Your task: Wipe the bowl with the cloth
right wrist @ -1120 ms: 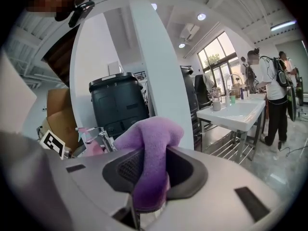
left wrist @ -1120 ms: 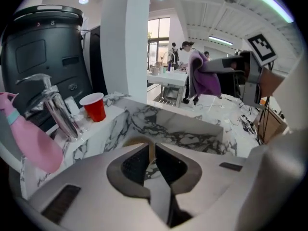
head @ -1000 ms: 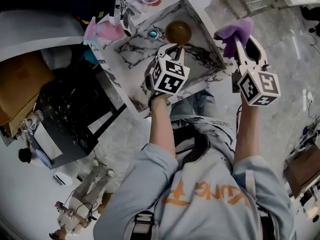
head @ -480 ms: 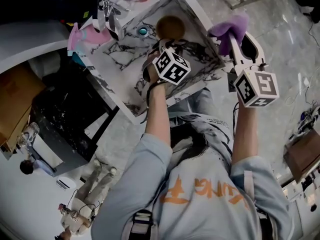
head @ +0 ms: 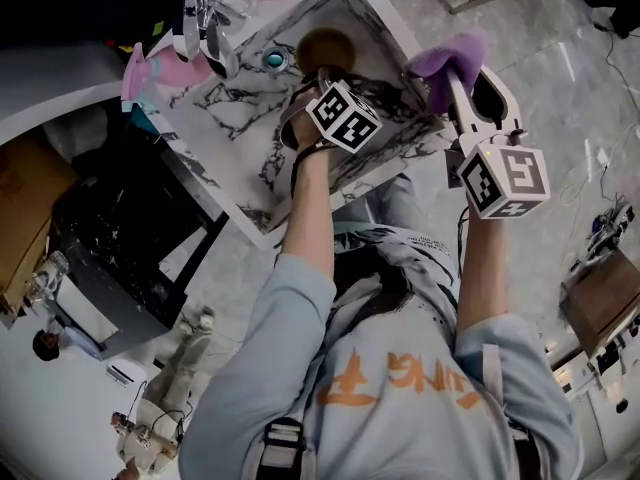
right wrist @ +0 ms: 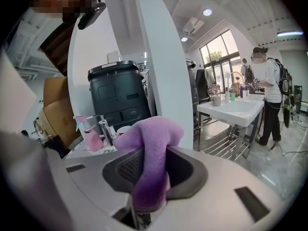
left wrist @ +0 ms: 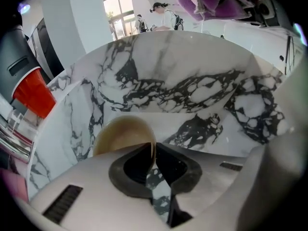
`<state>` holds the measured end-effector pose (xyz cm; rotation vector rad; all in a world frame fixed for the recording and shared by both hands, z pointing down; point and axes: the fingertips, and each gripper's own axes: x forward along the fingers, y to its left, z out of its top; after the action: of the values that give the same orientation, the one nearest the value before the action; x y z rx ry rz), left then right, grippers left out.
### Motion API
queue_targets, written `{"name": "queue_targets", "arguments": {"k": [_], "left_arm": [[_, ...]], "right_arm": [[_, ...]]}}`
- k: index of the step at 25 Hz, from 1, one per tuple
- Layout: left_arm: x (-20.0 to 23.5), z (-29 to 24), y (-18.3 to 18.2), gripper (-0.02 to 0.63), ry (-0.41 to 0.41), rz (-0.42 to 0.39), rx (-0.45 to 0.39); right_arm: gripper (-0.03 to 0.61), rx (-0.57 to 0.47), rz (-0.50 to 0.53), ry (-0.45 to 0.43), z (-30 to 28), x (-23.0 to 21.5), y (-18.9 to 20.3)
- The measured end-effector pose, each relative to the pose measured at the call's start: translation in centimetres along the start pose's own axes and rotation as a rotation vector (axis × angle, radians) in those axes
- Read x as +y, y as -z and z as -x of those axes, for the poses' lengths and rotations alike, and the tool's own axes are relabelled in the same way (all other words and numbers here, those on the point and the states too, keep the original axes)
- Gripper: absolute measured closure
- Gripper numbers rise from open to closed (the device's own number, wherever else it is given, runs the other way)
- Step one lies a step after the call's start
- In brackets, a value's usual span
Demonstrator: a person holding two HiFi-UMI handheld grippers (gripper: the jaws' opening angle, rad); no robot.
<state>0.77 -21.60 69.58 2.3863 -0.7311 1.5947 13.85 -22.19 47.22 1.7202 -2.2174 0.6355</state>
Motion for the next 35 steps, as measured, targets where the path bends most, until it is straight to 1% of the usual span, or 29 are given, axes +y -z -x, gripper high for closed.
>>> {"name": "queue_targets", "arguments": {"k": [2, 5, 8, 10, 14, 18, 21, 25, 27, 29, 32, 35], "left_arm": [[0.3, 0.5, -0.4, 0.575, -0.008, 0.003, -0.013], [1.0, 2.2, -1.4, 0.58, -0.02, 0.036, -0.056], [1.7, 4.5, -2.6, 0.58, -0.029, 0.096, -0.118], [2.3, 6.4, -3.4, 0.58, -0.038, 0.158, -0.17], [3.3, 10.4, -5.1, 0.58, -0.038, 0.283, -0.296], [3.0, 14.8, -6.8, 0.58, 0.009, 0.386, -0.452], [3.3, 17.7, -8.1, 0.58, 0.047, 0.446, -0.573], [4.0, 21.4, -9.3, 0.58, 0.075, 0.508, -0.697], [4.1, 23.5, -10.0, 0.58, 0.09, 0.527, -0.761], [4.2, 25.4, -10.8, 0.58, 0.093, 0.524, -0.812], [4.5, 27.7, -12.0, 0.58, 0.074, 0.488, -0.86], [4.3, 29.4, -13.2, 0.58, 0.06, 0.448, -0.891]], "right_arm": [[0.448, -0.005, 0.007, -0.002, 0.2, 0.3, -0.3], [0.447, -0.018, 0.019, -0.009, 0.5, 0.8, -1.0], [0.446, -0.033, 0.028, -0.015, 0.9, 1.4, -1.7], [0.447, -0.049, 0.035, -0.021, 1.1, 1.7, -2.4], [0.448, -0.089, 0.05, -0.034, 1.5, 2.3, -4.1], [0.447, -0.121, 0.06, -0.04, 2.6, 2.8, -5.5], [0.447, -0.162, 0.069, -0.052, 3.0, 2.9, -6.9], [0.447, -0.211, 0.075, -0.075, 3.3, 3.0, -8.7], [0.447, -0.223, 0.081, -0.104, 3.6, 3.3, -9.4], [0.446, -0.229, 0.099, -0.148, 3.7, 3.9, -10.1], [0.447, -0.227, 0.157, -0.225, 3.8, 5.2, -11.1], [0.447, -0.225, 0.241, -0.3, 4.5, 6.9, -11.9]]}}
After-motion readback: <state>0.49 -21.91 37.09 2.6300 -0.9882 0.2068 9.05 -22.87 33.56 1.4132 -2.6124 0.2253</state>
